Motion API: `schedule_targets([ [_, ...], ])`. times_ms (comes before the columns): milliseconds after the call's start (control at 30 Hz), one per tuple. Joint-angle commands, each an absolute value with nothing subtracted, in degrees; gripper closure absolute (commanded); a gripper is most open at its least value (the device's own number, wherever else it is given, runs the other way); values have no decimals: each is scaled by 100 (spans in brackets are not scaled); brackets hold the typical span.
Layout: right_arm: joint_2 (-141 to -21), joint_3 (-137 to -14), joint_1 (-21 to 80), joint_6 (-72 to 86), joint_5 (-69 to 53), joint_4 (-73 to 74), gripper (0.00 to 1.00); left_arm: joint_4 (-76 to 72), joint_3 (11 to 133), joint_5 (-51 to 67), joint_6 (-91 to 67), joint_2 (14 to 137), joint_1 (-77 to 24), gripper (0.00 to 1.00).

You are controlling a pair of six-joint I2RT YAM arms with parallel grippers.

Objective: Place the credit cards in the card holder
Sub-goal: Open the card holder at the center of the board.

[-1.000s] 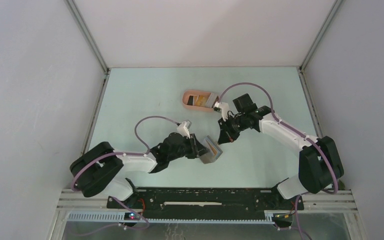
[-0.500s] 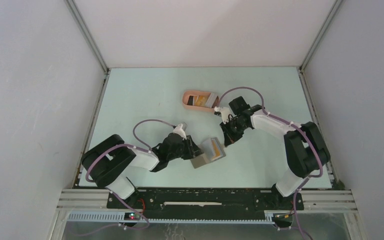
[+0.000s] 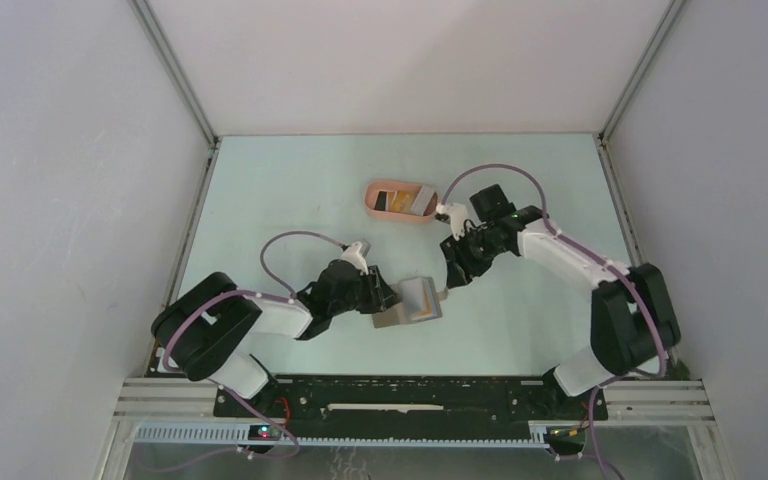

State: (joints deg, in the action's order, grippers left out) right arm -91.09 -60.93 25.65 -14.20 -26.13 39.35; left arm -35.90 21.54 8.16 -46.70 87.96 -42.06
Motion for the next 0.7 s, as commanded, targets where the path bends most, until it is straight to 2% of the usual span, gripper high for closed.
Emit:
schedule_targets([
  [0, -8330, -6203, 2479, -1704, -3293, 3821, 46, -3173, 2338, 1012, -4185, 8388, -4171, 60],
  [267, -8482, -6182, 2509, -1522, -4523, 3800, 50, -2777, 2287, 833, -4122, 7494, -4218, 53],
  [400, -9035, -6223, 2539, -1045, -4745, 3607, 68, -2474, 2349, 536, -4089, 7091, -4421, 52],
  [533, -9267, -6239, 2732, -758, -4115, 3339, 88, -2318, 2359, 250, -4106, 7028, -4621, 51],
  [667, -9462, -6242, 2994, -626, -3333, 3187, 96, -2469, 2304, 223, -4180, 7319, -4675, 51],
])
